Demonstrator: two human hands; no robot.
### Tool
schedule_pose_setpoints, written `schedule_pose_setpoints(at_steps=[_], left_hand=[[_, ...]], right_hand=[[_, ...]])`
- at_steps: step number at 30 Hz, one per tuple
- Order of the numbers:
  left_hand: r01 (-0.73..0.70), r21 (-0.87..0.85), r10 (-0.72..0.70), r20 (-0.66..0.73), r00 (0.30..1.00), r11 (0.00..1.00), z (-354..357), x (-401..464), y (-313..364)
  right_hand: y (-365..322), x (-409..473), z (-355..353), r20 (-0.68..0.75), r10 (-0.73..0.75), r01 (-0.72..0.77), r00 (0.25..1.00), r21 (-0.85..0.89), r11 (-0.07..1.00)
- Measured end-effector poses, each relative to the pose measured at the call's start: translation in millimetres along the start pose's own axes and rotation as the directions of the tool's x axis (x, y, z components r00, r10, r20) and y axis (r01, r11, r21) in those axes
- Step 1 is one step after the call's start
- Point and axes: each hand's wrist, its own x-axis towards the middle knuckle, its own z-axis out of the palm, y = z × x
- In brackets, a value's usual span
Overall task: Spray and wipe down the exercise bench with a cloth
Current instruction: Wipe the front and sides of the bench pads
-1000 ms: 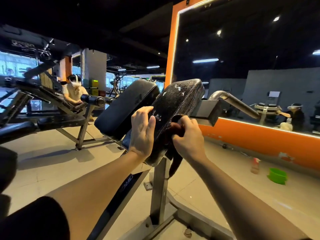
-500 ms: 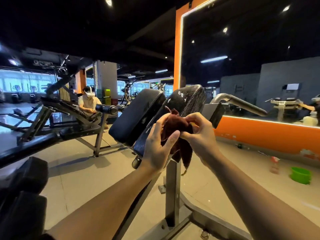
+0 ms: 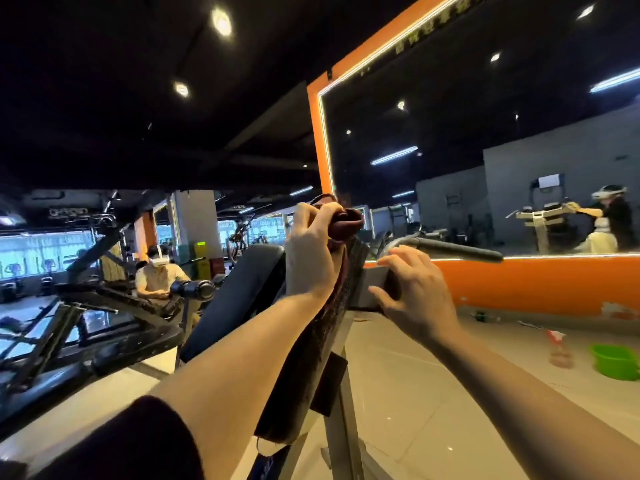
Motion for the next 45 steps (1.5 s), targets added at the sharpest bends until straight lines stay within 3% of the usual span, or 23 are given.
schedule_pose_setpoints(at_steps=[3,6,9,15,18,29,34,39,40,43,45], left_hand=[[-0.160,0.110,0.133,0.219,0.967,0.981,32.6,9.0,-4.9],[-0.414,0.258,0.222,0.546,0.808,0.873,50.1,2.3,-14.6],[-0.545,0.281,0.219,0.701,0.678,0.790,44.8,2.0,-23.2],[-0.658,0.292,0.292,0.721,0.629,0.694,44.5,16.7,-28.6],[-0.658,0.290,0.342,0.672,0.657,0.695,52.7,14.7,-25.6],[-0.688,0.349,0.404,0.609,0.682,0.636,32.5,-8.1,-20.2],[-0.709,0.304,0.386,0.670,0.634,0.636,7.2,-27.6,-27.4],[-0.781,0.126,0.457,0.750,0.478,0.611,-24.2,-45.6,-37.7],[-0.773,0.140,0.468,0.724,0.506,0.619,-26.6,-42.6,-38.1],[-0.624,0.298,0.411,0.541,0.734,0.722,-11.9,-10.7,-31.8],[-0.566,0.340,0.358,0.510,0.782,0.751,10.9,13.6,-21.4]], right_hand=[[8.8,-2.4,14.8,0.049,0.034,-0.040,0.998,0.114,0.993],[11.6,-1.3,26.5,-0.054,0.069,-0.056,0.996,0.211,0.976],[12.6,0.2,31.2,-0.102,0.060,-0.033,0.993,0.253,0.967],[12.9,-4.3,43.2,-0.138,0.103,-0.053,0.985,0.325,0.944],[10.5,-5.0,43.3,-0.127,0.160,-0.098,0.979,0.394,0.914],[4.8,-4.4,37.4,-0.104,0.224,-0.176,0.969,0.348,0.921],[1.5,-4.4,33.4,-0.084,0.240,-0.195,0.967,0.362,0.911],[-3.3,-3.8,29.5,-0.054,0.270,-0.234,0.961,0.354,0.906],[-4.1,-3.9,29.3,-0.051,0.276,-0.241,0.960,0.351,0.905],[-5.7,-6.4,31.7,-0.064,0.284,-0.244,0.957,0.355,0.902],[-5.3,-7.3,35.1,-0.082,0.282,-0.238,0.956,0.349,0.906]])
